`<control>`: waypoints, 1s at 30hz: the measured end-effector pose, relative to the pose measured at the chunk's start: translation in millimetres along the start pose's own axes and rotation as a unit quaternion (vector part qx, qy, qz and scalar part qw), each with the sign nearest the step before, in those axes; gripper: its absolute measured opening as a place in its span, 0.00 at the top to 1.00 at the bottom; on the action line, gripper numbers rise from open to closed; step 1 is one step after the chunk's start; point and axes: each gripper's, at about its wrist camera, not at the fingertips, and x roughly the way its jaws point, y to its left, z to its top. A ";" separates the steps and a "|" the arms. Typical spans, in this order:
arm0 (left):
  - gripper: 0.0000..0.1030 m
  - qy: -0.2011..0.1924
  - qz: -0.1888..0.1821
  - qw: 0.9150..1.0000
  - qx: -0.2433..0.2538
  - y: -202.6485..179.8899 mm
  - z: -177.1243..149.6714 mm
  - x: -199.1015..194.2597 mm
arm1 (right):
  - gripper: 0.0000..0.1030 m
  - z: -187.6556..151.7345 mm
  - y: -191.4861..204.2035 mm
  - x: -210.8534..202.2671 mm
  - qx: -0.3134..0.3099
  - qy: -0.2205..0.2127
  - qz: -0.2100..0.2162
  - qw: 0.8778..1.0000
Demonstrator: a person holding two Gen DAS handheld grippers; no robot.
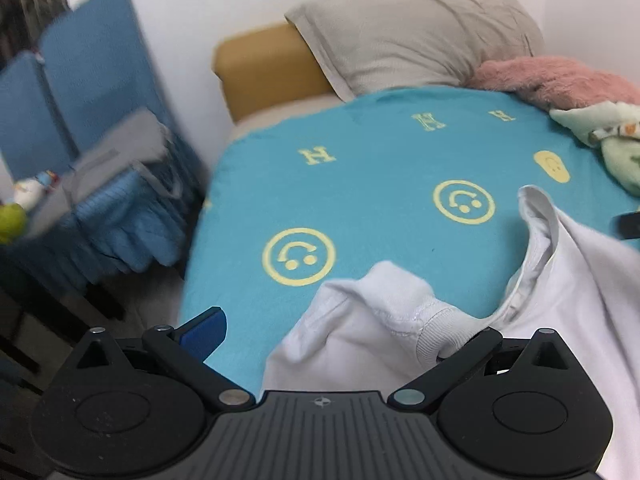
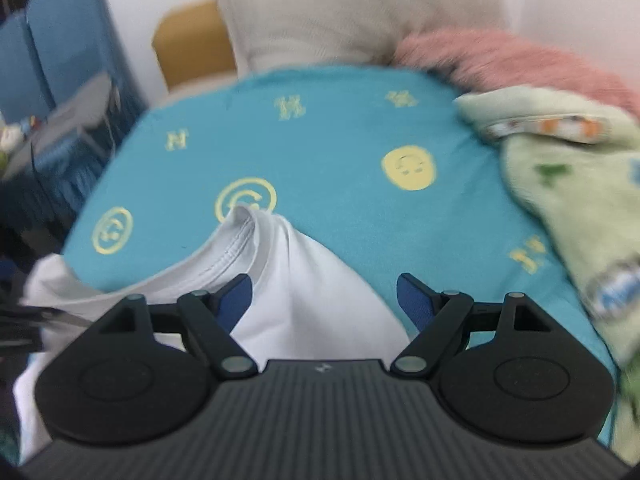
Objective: Fold clothes
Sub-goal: 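Lower the T-shirt flat onto the bed and open both grippers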
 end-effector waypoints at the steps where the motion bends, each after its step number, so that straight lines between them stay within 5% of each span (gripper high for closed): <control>1: 0.00 -0.003 0.005 1.000 -0.011 0.4 -2.8 -1.4 | 0.22 -13.3 3.7 -21.6 0.007 -0.009 -0.010 1.000; 9: 0.00 -0.022 0.049 0.995 -0.081 -1.4 -2.7 -13.2 | 0.21 -155.1 -4.9 -178.7 0.098 -0.045 0.059 0.992; 16: 0.00 -0.047 0.116 0.991 -0.042 -23.3 46.6 17.9 | 0.21 -181.1 0.0 -160.6 0.070 -0.047 0.053 0.995; 22: 0.01 0.087 0.209 0.972 0.062 -59.5 60.3 117.3 | 0.21 -189.2 3.1 -132.2 0.066 -0.027 0.071 0.995; 25: 0.01 0.084 0.201 0.974 0.068 -70.6 64.2 122.4 | 0.21 -188.9 -0.1 -122.1 0.062 -0.029 0.052 0.996; 30: 0.00 0.045 0.118 0.991 0.032 -75.1 78.0 80.2 | 0.21 -188.7 -9.6 -110.6 0.098 -0.012 0.060 0.993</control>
